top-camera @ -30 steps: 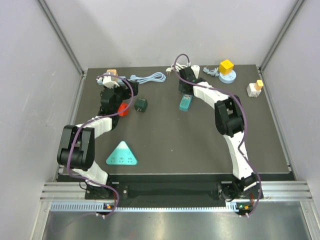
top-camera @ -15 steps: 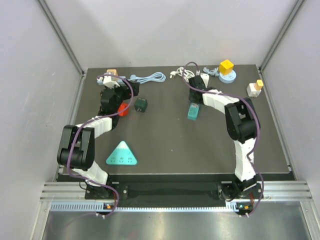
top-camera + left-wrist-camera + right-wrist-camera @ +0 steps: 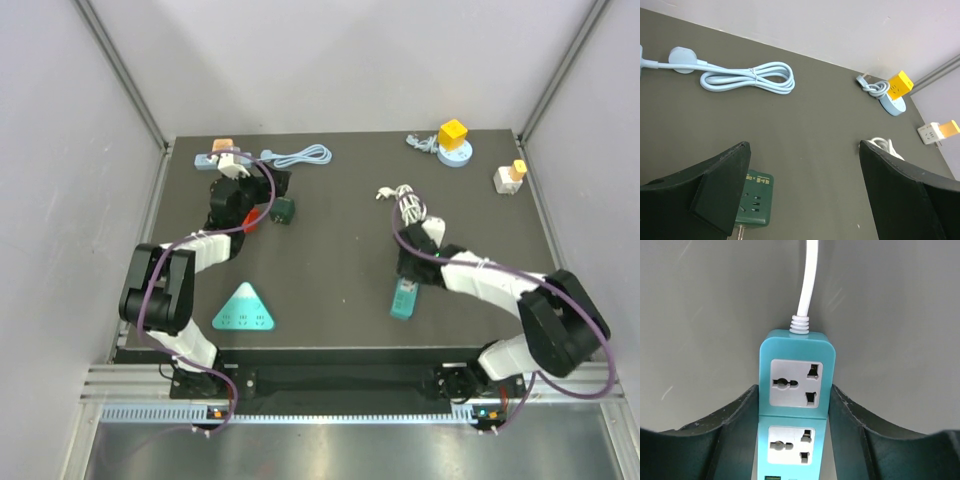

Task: Pull the plug off the socket

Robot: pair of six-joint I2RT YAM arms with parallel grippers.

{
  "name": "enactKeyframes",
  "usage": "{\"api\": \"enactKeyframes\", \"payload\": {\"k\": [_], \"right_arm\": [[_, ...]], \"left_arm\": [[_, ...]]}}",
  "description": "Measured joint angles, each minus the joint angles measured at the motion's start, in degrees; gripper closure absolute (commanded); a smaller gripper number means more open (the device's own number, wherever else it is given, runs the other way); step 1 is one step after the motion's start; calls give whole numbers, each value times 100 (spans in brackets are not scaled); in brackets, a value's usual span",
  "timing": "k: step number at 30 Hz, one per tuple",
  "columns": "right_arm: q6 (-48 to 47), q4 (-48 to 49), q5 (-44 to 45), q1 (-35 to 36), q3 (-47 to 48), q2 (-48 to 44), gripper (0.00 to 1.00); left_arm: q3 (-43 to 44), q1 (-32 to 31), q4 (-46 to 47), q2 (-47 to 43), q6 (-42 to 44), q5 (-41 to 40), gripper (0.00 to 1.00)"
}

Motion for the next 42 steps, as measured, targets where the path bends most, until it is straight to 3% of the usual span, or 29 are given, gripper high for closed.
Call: {"api": "enactKeyframes", "payload": {"k": [6, 9, 10, 12, 13, 19, 23, 28, 33, 38, 42], "right_arm": [[2041, -11, 367, 1722, -61, -2, 97], [2909, -151, 627, 2271, 619, 699, 78], [3161, -129, 664, 2446, 907, 994, 63], [3504, 24, 697, 2763, 1366, 1458, 52], [3578, 136, 680, 2885, 1517, 1606, 41], [3287, 603, 503, 3077, 1834, 1766, 10], [2555, 763, 455, 3001, 1705, 1434, 5], [1626, 1034, 354, 2363, 920, 328, 6], [505, 1191, 249, 649, 789, -114, 0], [-931, 1349, 262, -723, 1733, 616, 0], [-1329, 1633, 96, -1644, 3132, 1749, 0]], "left_arm": [[24, -33, -2, 0, -2, 17, 6], [24, -33, -7, 0, 4, 13, 6], [24, -33, -13, 0, 9, 11, 6], [24, -33, -24, 0, 26, 0, 6], [24, -33, -28, 0, 31, -9, 6], [26, -33, -63, 0, 98, -31, 6], [26, -33, -101, 0, 136, -22, 6], [59, -33, -157, 0, 153, 92, 6], [142, -33, -166, 15, 146, 313, 7], [404, -114, -83, 317, 144, 557, 7], [608, -282, -74, 673, 149, 717, 7]]}}
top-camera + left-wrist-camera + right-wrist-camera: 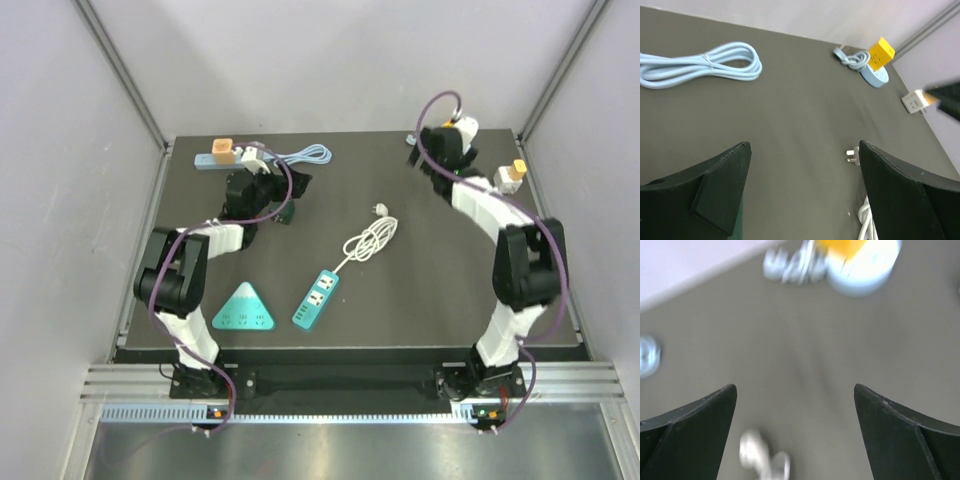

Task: Pull the plug off the socket

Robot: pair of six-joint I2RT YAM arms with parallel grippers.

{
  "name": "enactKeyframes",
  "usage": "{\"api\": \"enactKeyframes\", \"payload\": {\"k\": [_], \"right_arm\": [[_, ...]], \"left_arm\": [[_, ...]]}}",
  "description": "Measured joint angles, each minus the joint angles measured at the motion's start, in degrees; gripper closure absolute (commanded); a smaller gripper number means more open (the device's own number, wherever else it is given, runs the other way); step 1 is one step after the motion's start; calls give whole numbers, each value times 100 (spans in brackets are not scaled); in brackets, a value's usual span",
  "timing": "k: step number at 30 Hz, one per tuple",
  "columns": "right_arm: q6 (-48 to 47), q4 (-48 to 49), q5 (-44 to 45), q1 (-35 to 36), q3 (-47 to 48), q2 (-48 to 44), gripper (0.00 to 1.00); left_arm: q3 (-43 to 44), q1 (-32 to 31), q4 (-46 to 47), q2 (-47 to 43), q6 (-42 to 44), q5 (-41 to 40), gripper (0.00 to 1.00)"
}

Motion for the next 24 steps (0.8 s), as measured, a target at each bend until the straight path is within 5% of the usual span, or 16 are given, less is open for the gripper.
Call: {"api": "enactKeyframes", "payload": {"k": [6, 14, 24], "right_arm": [[-33, 201, -31, -940, 1906, 1733, 1], [-170, 210, -363, -1392, 3220, 3254, 3], [-153, 448, -553, -1331, 3639, 3794, 27]], "left_arm": [[225, -157, 26, 433, -7, 221, 8], [514, -260, 61, 717, 0, 354, 10], [761, -422, 68, 1021, 26, 431, 13]]}}
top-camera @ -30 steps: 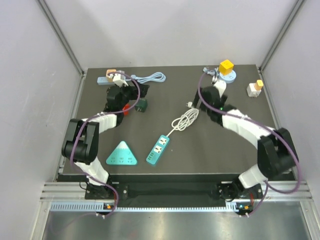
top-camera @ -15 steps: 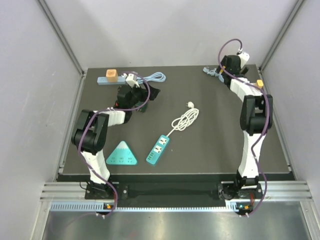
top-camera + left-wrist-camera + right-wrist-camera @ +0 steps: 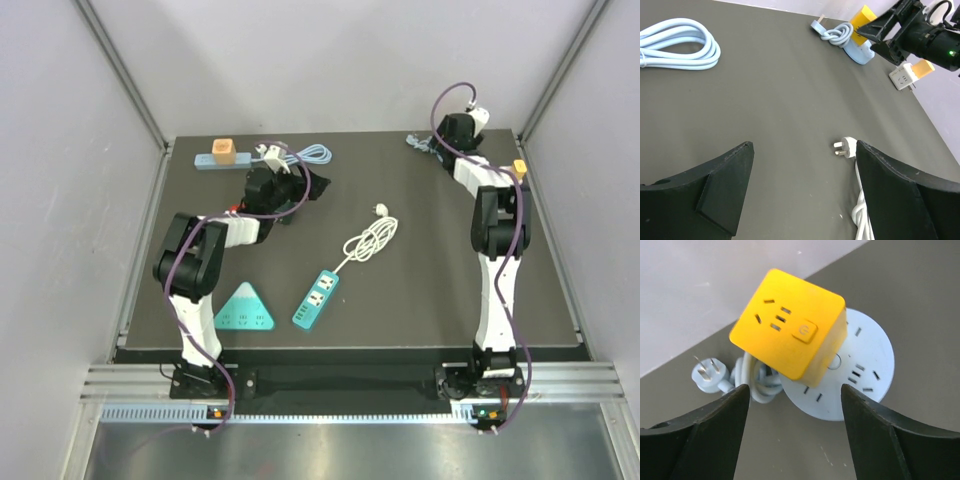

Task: Pull the plug off the socket

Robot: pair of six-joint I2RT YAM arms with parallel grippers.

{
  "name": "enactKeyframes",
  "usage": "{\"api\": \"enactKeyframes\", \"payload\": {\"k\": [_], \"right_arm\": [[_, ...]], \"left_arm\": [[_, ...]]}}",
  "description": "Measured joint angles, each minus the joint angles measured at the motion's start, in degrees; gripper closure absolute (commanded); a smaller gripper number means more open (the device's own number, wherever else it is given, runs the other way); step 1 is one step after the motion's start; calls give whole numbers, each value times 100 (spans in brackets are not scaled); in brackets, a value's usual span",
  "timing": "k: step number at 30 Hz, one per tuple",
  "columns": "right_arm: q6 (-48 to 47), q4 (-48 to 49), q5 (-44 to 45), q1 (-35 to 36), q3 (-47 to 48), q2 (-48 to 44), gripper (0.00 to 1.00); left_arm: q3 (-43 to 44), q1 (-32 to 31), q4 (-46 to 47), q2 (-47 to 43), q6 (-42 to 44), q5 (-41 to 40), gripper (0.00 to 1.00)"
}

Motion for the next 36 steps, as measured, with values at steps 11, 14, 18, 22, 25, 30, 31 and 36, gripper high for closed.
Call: {"api": "enactKeyframes", "payload": {"k": [11, 14, 18, 22, 25, 30, 31, 36], "right_arm": [[7, 339, -125, 76, 765, 623, 36], [35, 339, -136, 118, 1001, 774, 37], [157, 345, -179, 175, 1014, 802, 47], [83, 476, -179, 249, 866, 802, 48], [-83, 468, -144, 337, 863, 798, 48], [-367, 509, -142, 494, 826, 789, 44], [-420, 498, -140, 520, 844, 789, 44], [-514, 341, -92, 581, 1370, 879, 44]], "left_arm": [[31, -35, 9, 37, 20, -7, 13], [57, -35, 7, 76, 24, -7, 13], [70, -35, 7, 87, 24, -4, 13], [74, -33, 7, 87, 24, -7, 13], [76, -35, 9, 87, 22, -4, 13], [79, -35, 9, 87, 22, -2, 14], [79, -35, 9, 87, 22, -2, 14], [79, -35, 7, 90, 22, -4, 13]]}}
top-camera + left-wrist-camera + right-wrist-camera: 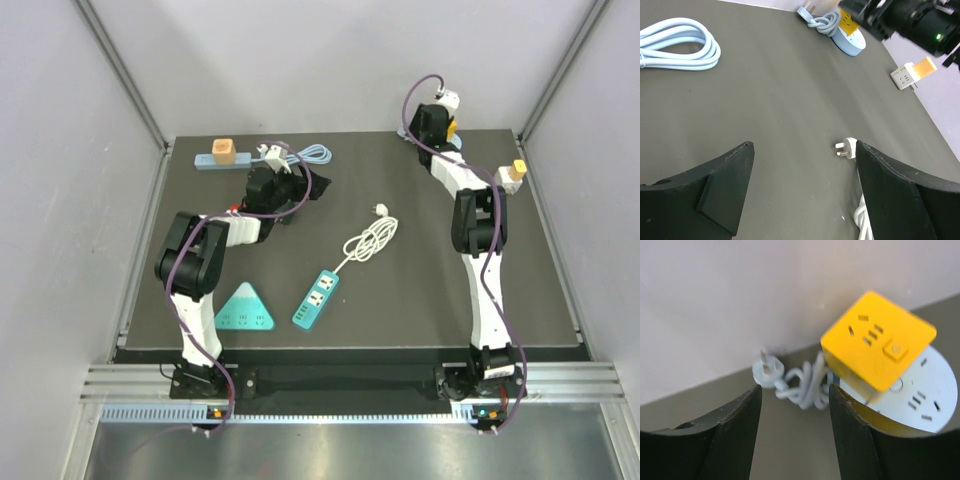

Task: Pull the plug off the socket

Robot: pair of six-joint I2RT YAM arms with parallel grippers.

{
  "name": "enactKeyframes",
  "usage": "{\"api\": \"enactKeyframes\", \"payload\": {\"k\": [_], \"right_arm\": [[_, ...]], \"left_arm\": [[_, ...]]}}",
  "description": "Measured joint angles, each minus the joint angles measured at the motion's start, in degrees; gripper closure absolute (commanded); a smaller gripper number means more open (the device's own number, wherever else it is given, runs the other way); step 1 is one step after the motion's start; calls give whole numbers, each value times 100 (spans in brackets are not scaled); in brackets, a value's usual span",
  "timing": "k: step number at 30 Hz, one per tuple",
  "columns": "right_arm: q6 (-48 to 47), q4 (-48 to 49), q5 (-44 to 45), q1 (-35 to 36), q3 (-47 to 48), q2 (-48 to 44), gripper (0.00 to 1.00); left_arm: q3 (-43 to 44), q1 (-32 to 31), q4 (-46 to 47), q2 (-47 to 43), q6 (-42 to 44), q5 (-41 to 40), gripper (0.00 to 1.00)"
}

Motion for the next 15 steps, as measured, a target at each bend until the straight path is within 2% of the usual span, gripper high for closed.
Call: {"api": "enactKeyframes", "payload": {"k": [7, 15], "right_arm": [[87, -66, 31, -2, 752, 315, 45], [505, -437, -20, -20, 815, 549, 45]], "left_arm": [[17, 0, 2, 11, -2, 4, 14], [37, 0, -2, 94, -7, 7, 14]]}}
